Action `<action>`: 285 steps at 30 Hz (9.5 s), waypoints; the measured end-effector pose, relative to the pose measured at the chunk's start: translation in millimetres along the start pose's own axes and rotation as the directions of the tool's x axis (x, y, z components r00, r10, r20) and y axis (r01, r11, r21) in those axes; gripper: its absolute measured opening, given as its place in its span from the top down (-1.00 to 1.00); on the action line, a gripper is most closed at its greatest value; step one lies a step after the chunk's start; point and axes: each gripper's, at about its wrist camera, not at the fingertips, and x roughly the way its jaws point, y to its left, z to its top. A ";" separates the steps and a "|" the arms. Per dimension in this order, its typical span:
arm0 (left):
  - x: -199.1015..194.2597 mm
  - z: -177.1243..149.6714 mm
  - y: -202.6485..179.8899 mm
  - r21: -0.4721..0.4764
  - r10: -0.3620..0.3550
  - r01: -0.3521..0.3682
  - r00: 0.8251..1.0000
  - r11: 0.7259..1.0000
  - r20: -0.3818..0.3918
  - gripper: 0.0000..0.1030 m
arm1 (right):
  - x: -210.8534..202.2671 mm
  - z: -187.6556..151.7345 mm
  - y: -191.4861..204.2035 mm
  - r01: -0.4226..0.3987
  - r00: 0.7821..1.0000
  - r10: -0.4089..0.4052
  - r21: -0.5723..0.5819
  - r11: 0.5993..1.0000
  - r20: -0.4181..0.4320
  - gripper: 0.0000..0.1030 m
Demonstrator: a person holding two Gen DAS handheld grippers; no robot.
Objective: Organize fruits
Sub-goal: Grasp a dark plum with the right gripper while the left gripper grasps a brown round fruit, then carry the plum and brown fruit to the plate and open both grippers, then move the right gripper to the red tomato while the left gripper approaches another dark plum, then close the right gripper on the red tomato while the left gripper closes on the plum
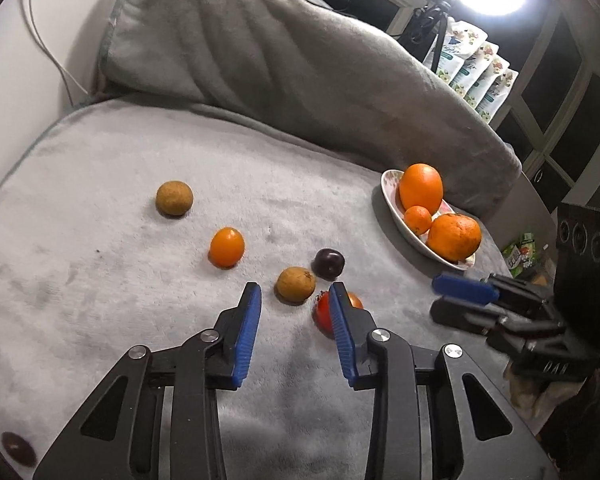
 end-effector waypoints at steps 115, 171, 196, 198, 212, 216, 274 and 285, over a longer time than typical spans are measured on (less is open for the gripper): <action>66.9 47.9 -127.2 0.196 -0.140 0.149 0.988 0.969 -0.061 0.55 | -84.6 28.2 -184.4 0.109 0.966 -0.194 0.412 0.905 0.170 0.53; 42.1 44.4 -128.1 0.251 -0.052 0.046 0.998 0.967 0.019 -0.47 | -97.9 29.6 -147.5 0.222 0.926 -0.300 0.315 0.923 0.227 -0.89; -75.0 -0.5 0.2 0.032 0.191 -0.199 0.967 0.980 0.168 -0.47 | -49.5 31.4 -24.0 0.098 0.978 -0.112 0.083 0.992 0.175 -0.54; -81.8 -7.7 10.4 0.009 0.223 -0.228 0.961 0.974 0.164 -0.46 | -40.6 29.1 -16.5 0.070 0.985 -0.081 0.071 0.995 0.154 -0.50; -128.5 -73.3 72.1 -0.125 0.410 -0.398 0.907 0.909 0.094 -0.01 | 24.8 16.5 23.7 -0.006 1.000 0.006 0.003 1.000 0.015 -0.07; -127.2 -77.5 82.8 -0.154 0.400 -0.384 0.913 0.910 0.085 0.08 | 31.4 14.0 29.7 0.002 1.000 -0.002 -0.017 1.000 -0.008 -0.01; -104.8 -80.2 105.2 -0.148 0.399 -0.391 0.916 0.909 0.032 0.57 | 70.3 8.9 34.7 0.020 0.994 -0.026 -0.058 0.998 -0.102 0.33; -110.4 -65.5 96.4 -0.149 0.361 -0.348 0.930 0.926 0.069 0.57 | 43.3 14.4 27.5 0.020 0.999 -0.021 -0.019 1.000 -0.029 0.34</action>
